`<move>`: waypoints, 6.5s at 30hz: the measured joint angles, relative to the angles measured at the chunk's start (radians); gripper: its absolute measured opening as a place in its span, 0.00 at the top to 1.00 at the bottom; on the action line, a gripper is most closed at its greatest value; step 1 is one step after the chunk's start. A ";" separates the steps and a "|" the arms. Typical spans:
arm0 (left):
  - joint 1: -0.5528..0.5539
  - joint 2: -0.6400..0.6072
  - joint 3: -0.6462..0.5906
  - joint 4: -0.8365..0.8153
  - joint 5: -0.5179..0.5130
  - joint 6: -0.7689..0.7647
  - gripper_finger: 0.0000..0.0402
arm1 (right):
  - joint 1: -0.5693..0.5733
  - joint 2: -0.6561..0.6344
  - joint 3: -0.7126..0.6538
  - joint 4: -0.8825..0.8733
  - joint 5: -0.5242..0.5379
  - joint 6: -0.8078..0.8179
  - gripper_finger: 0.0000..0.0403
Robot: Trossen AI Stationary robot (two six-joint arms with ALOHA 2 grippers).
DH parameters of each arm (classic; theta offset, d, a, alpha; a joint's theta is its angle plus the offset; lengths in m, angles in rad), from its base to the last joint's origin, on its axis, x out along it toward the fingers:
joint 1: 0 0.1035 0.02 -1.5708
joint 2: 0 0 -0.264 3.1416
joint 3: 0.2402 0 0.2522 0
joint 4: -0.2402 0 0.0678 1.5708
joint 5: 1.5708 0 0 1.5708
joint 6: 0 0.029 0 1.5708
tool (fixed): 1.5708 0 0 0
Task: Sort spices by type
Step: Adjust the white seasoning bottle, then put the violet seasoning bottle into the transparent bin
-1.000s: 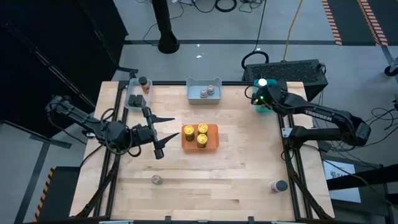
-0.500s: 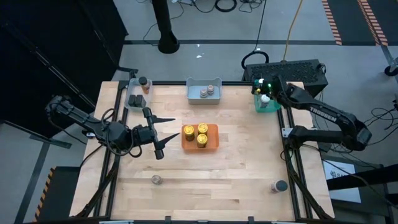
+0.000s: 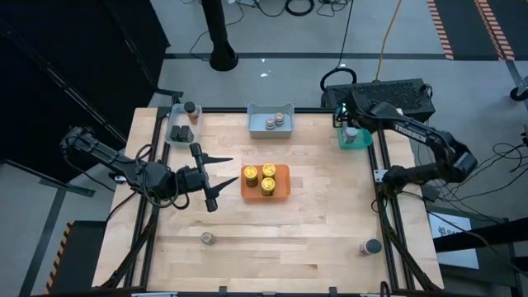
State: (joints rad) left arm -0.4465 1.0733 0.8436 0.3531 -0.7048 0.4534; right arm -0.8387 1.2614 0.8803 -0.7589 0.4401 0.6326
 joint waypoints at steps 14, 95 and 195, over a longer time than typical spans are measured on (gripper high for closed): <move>0.000 0.000 0.000 -0.006 0.000 -0.001 0.38 | 0.032 0.064 0.004 0.065 -0.014 0.017 1.00; -0.073 0.060 0.000 -0.196 0.018 -0.289 0.38 | 1.804 0.075 0.478 -0.626 -0.689 1.390 1.00; 0.130 0.249 0.000 -0.248 0.027 -0.369 0.21 | 1.003 0.483 0.850 -0.093 -0.154 -0.079 0.57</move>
State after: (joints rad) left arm -0.3162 1.3228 0.8440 0.1048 -0.6782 0.0841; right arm 0.1642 1.7443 1.7298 -0.8514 0.2858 0.5537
